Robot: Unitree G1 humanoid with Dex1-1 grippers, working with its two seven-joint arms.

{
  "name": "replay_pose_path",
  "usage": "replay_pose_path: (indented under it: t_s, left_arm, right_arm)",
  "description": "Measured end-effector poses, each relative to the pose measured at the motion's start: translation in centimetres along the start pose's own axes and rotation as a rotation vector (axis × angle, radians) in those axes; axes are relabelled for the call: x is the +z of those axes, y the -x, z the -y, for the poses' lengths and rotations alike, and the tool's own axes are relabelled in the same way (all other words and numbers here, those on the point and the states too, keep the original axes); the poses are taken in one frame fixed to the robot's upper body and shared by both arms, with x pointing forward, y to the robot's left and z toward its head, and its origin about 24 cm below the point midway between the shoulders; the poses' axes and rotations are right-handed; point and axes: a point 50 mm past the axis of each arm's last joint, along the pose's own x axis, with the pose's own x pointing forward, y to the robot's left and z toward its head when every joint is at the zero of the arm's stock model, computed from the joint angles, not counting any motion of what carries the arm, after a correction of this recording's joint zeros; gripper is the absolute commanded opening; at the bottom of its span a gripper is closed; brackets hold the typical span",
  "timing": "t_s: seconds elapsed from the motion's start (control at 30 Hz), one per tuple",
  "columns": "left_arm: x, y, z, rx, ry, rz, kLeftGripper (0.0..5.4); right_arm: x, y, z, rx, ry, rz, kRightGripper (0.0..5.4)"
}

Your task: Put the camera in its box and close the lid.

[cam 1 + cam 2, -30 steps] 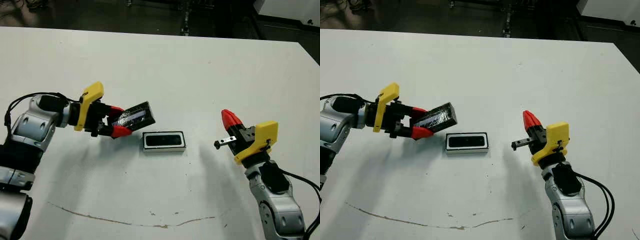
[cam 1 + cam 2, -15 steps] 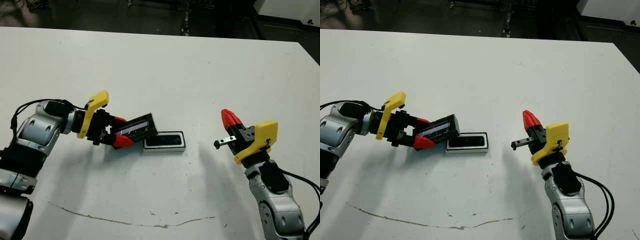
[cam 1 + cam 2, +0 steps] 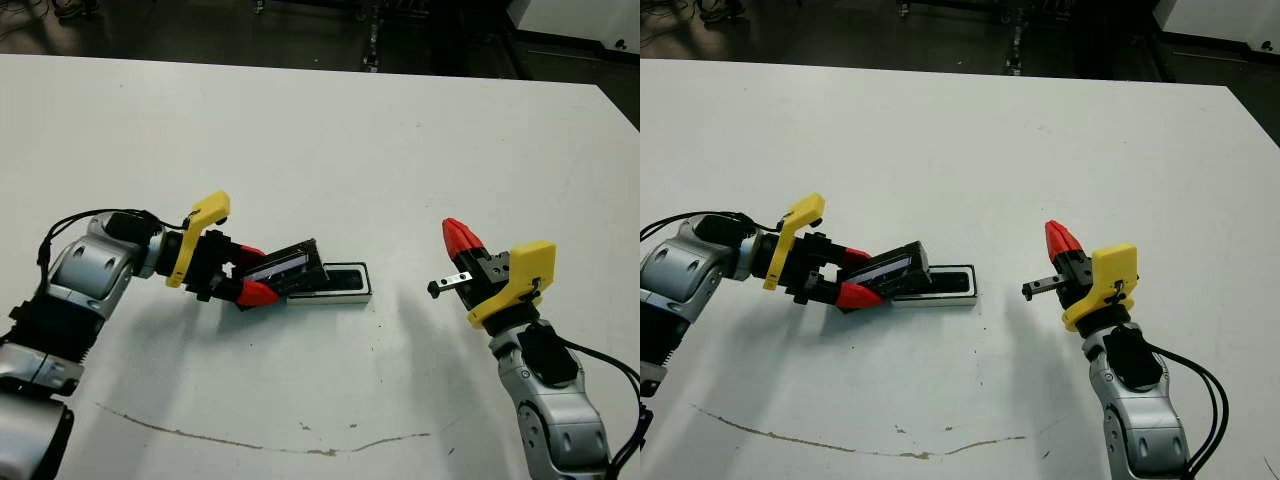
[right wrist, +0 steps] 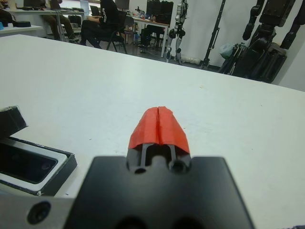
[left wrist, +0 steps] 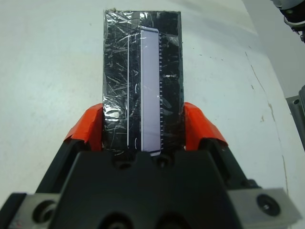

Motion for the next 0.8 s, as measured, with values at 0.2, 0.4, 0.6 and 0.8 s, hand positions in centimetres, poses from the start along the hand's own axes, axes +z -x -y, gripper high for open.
replay_pose_path:
  t_s: [0.2, 0.4, 0.6, 0.8]
  left_arm:
    - [0.0, -0.4, 0.0, -0.010, 0.005, 0.010, 3.16]
    - [0.0, -0.7, 0.0, -0.006, -0.024, 0.023, 3.16]
    - [0.1, -1.2, 0.3, 0.036, -0.132, -0.009, 3.16]
    - [0.2, -1.6, 0.4, 0.041, -0.160, -0.024, 3.16]
  right_arm:
    - [0.0, 0.0, 0.0, 0.000, -0.008, 0.000, 0.00]
    - [-0.1, 0.1, 0.0, 0.000, -0.010, -0.001, 0.00]
    - [-0.1, 0.1, 0.0, 0.000, -0.009, -0.001, 0.00]
    - [-0.1, 0.1, 0.0, 0.000, -0.009, -0.001, 0.00]
